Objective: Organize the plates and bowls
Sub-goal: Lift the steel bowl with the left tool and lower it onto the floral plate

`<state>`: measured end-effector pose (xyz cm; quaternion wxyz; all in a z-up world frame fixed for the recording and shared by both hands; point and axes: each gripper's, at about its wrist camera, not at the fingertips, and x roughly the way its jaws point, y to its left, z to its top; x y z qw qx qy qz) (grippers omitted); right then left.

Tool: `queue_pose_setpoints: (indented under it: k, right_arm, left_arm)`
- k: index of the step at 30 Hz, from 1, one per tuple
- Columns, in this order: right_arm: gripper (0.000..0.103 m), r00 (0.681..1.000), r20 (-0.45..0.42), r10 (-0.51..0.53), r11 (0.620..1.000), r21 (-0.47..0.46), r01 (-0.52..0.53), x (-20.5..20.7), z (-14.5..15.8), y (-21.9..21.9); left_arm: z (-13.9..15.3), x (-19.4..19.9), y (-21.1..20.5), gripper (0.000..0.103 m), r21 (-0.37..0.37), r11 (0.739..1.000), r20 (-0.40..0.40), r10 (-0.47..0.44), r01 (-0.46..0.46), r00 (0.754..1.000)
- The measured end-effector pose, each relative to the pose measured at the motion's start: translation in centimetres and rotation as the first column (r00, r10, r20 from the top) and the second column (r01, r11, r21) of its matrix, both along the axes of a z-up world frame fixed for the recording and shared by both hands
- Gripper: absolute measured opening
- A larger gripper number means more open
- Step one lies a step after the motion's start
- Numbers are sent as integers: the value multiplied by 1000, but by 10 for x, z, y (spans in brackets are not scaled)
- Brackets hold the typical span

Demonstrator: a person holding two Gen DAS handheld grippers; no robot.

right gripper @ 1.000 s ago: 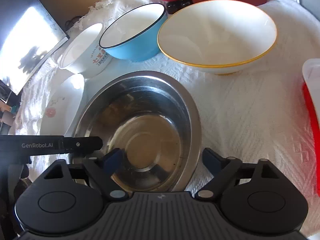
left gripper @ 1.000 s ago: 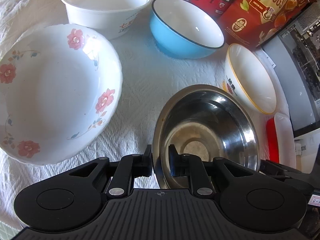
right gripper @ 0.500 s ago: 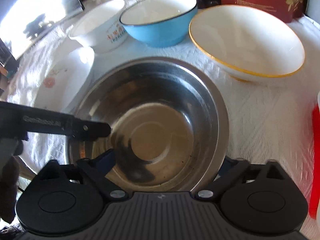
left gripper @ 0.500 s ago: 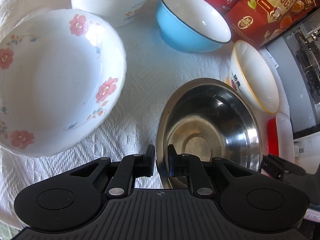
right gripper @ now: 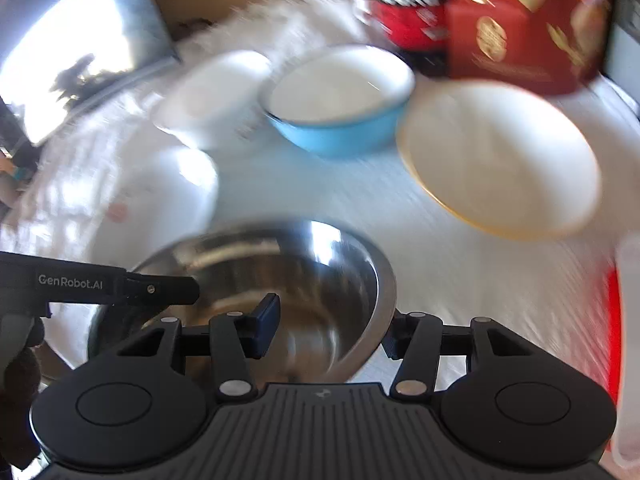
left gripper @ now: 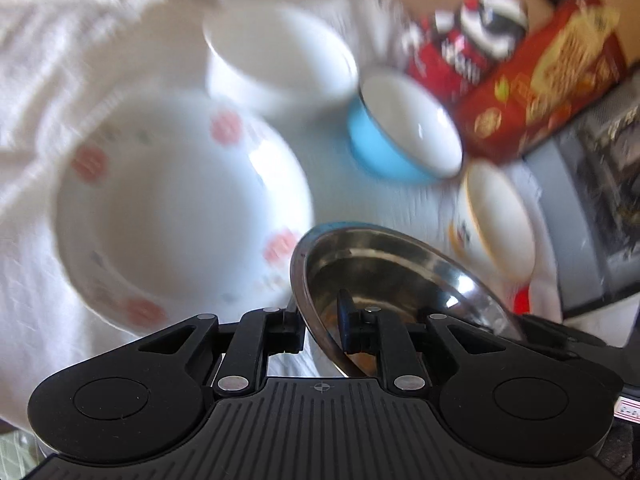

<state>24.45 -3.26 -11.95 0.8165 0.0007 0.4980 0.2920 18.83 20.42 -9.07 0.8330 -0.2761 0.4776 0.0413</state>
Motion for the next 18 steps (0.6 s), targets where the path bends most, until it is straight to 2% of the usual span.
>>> queue_pose_setpoints:
  k: [2, 6, 11, 18]
  right_arm:
    - [51, 999, 11, 31, 999, 31, -31, 1, 8, 18]
    - [51, 991, 90, 102, 995, 12, -103, -1, 18, 66]
    - [49, 983, 81, 163, 986, 19, -165, 4, 13, 119]
    - [48, 985, 36, 168, 986, -29, -167, 0, -11, 168]
  left_arm:
    - [9, -7, 15, 18, 33, 999, 29, 28, -29, 999]
    - [13, -16, 50, 18, 79, 992, 43, 92, -95, 995]
    - [-3, -19, 88, 18, 76, 985, 21, 152, -153, 988]
    - [-33, -14, 112, 17, 89, 986, -23, 144, -142, 989]
